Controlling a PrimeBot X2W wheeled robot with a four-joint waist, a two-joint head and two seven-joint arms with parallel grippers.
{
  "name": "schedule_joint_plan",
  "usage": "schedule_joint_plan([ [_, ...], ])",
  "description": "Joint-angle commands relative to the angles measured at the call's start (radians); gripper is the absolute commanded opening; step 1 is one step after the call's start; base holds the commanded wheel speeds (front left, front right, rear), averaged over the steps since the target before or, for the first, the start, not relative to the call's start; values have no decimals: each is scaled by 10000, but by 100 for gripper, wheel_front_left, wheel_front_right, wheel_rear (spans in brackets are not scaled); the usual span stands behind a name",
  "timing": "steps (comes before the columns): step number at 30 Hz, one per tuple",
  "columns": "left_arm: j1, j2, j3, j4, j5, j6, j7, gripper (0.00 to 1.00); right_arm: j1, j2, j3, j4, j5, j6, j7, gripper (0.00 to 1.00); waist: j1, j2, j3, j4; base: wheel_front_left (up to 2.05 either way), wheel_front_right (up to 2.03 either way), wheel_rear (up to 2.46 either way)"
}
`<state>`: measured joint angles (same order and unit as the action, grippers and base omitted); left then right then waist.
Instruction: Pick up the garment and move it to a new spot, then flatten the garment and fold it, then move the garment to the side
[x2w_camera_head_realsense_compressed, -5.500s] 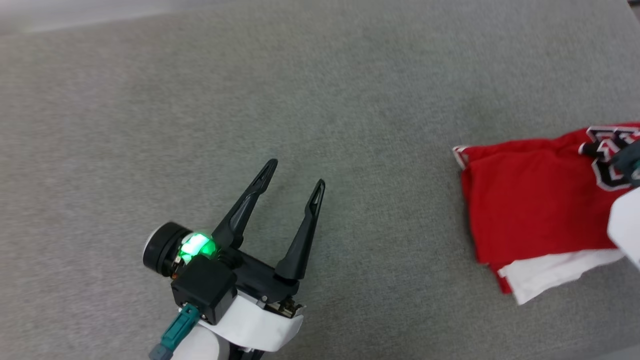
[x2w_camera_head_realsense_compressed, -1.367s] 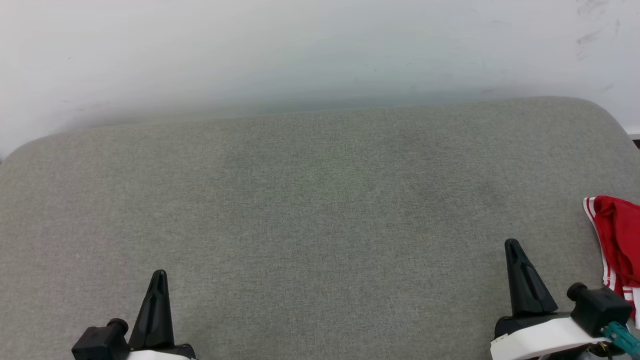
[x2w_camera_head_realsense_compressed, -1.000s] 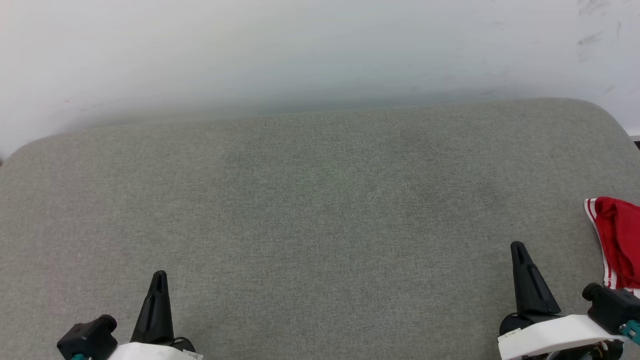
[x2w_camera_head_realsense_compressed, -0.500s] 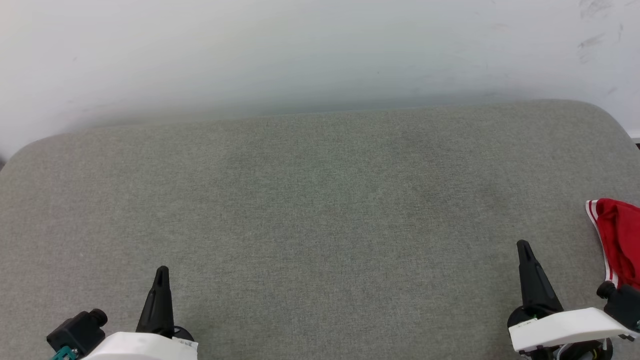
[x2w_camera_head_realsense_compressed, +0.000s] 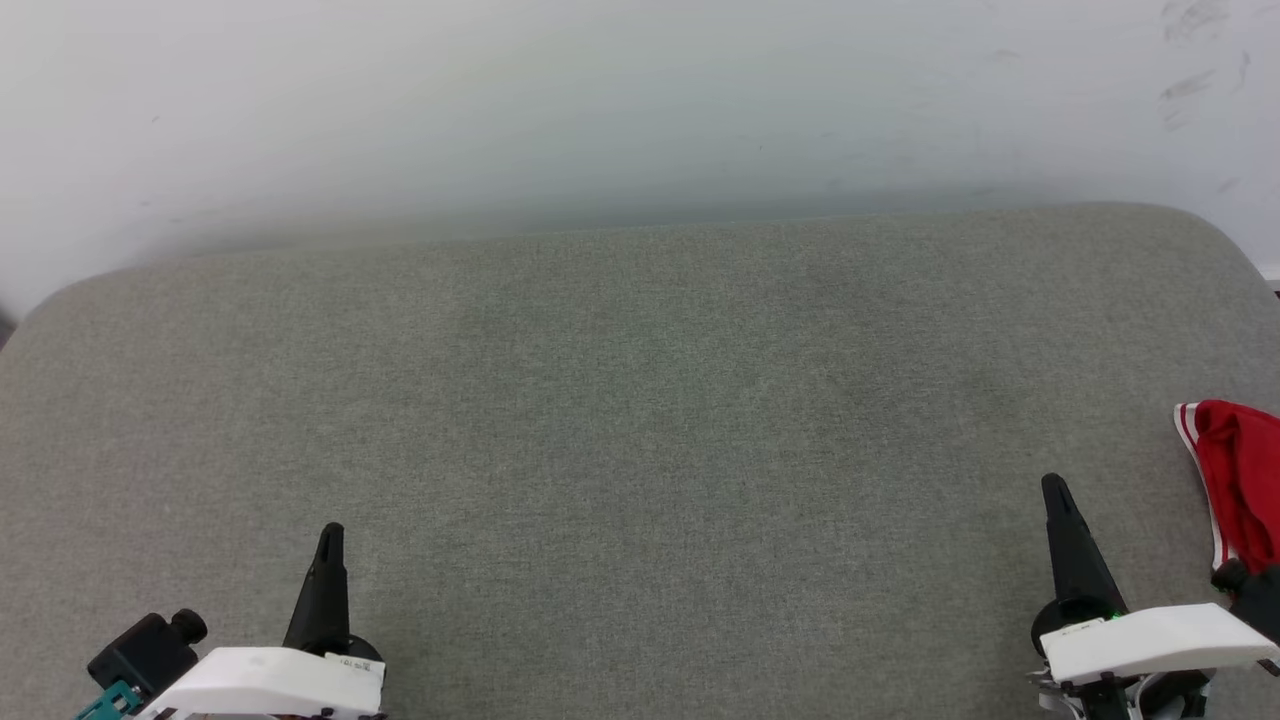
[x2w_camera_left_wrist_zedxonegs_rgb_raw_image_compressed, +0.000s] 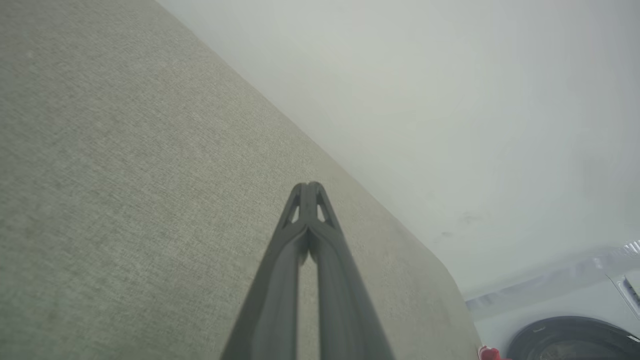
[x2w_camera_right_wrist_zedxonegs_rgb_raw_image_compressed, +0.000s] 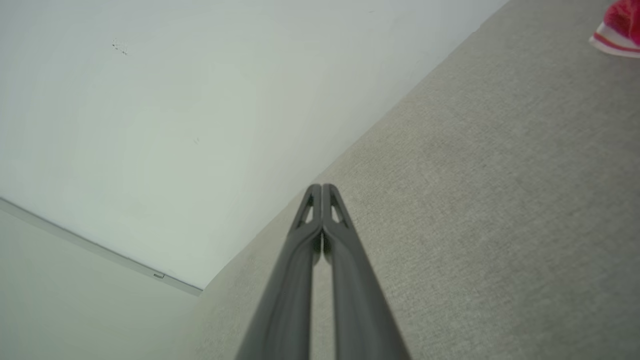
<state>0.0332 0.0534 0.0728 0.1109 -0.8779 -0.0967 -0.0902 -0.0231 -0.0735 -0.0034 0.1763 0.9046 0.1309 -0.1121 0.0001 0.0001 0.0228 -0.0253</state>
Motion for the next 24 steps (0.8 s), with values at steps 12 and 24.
schedule_joint_plan([
  [12,-453,80,88,209,-1558,-95,408,0,-389,-102,-140,61,1587,-1,393,0,-1,-1,-28,36,0,0,0],
  [24,-692,80,136,456,-2850,-160,751,0,-497,-104,-262,195,2874,-2,727,0,-1,-1,-57,74,0,0,0],
])
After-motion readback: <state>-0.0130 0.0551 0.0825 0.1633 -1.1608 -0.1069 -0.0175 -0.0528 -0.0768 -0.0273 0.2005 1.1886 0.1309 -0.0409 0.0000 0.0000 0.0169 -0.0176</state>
